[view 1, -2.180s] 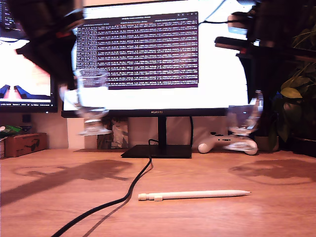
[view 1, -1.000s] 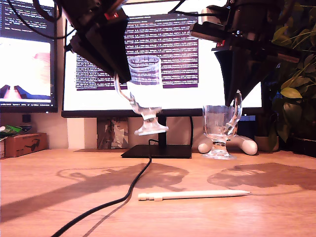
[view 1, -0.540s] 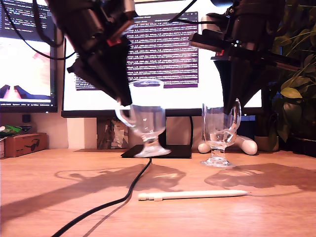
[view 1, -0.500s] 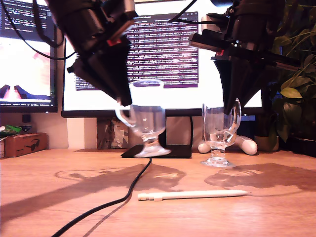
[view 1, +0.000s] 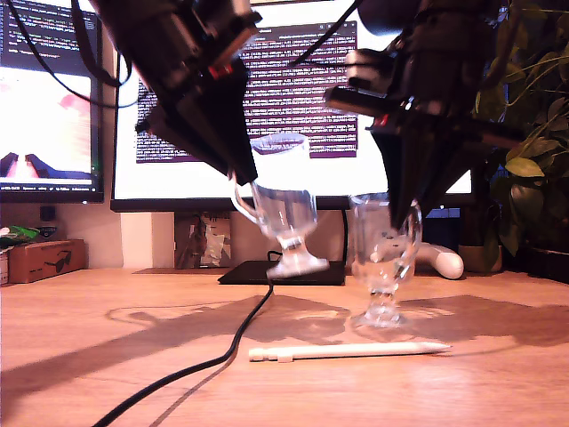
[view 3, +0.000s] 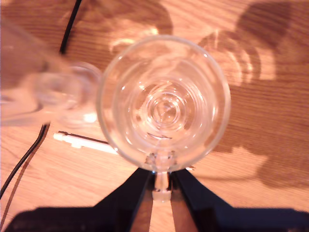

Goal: Pick the small glass cups in front of you with each of your hands, and place them behind the white pen

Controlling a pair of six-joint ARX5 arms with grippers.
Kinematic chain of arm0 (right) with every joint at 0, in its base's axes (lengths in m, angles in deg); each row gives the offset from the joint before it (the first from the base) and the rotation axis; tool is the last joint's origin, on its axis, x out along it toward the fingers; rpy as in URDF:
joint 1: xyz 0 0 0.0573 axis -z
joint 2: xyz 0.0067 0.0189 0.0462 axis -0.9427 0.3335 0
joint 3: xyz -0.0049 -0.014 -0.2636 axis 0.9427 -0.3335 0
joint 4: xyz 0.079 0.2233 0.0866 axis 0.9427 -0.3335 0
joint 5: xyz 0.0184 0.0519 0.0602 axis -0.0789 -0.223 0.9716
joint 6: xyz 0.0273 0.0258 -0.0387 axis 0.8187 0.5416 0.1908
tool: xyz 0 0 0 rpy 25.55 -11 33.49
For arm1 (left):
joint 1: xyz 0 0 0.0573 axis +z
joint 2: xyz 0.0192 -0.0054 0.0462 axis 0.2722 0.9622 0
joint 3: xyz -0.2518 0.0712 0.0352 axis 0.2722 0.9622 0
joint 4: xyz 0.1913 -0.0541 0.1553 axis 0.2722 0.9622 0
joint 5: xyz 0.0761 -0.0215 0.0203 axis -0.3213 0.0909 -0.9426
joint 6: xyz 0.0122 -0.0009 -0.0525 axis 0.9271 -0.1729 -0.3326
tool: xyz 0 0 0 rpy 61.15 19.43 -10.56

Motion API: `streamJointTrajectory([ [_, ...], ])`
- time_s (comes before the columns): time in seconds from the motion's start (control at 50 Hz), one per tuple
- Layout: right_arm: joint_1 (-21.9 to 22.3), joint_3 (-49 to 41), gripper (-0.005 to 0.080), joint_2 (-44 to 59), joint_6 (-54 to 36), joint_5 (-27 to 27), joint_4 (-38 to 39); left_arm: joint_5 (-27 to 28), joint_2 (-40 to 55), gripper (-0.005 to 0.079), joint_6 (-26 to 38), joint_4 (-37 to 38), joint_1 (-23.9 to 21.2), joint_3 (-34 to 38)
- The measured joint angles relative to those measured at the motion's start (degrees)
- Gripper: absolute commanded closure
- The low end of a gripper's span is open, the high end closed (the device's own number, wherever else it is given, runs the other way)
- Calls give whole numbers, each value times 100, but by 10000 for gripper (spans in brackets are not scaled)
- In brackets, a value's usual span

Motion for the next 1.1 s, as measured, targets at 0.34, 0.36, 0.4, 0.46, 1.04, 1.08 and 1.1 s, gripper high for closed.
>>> streamJointTrajectory([
  [0.34, 0, 0, 657, 0, 0, -2, 55, -48, 153, 766, 0, -81, -72, 0],
  [0.36, 0, 0, 656, 0, 0, -4, 57, -59, 153, 766, 0, -85, -72, 0],
  [0.4, 2, 0, 656, 0, 0, -2, 61, -85, 153, 766, 2, -92, -72, 0],
  [0.46, 0, 0, 656, 0, 0, -2, 63, -122, 153, 766, 2, -92, -70, 0],
  [1.04, 0, 0, 537, 0, 2, 136, -140, -136, 153, 766, 2, -63, -72, 0],
  [1.08, 0, 0, 537, 0, 0, 166, -153, -136, 153, 766, 2, -52, -72, 0],
  [1.1, 0, 0, 537, 0, 0, 195, -168, -136, 153, 766, 2, -52, -72, 0],
])
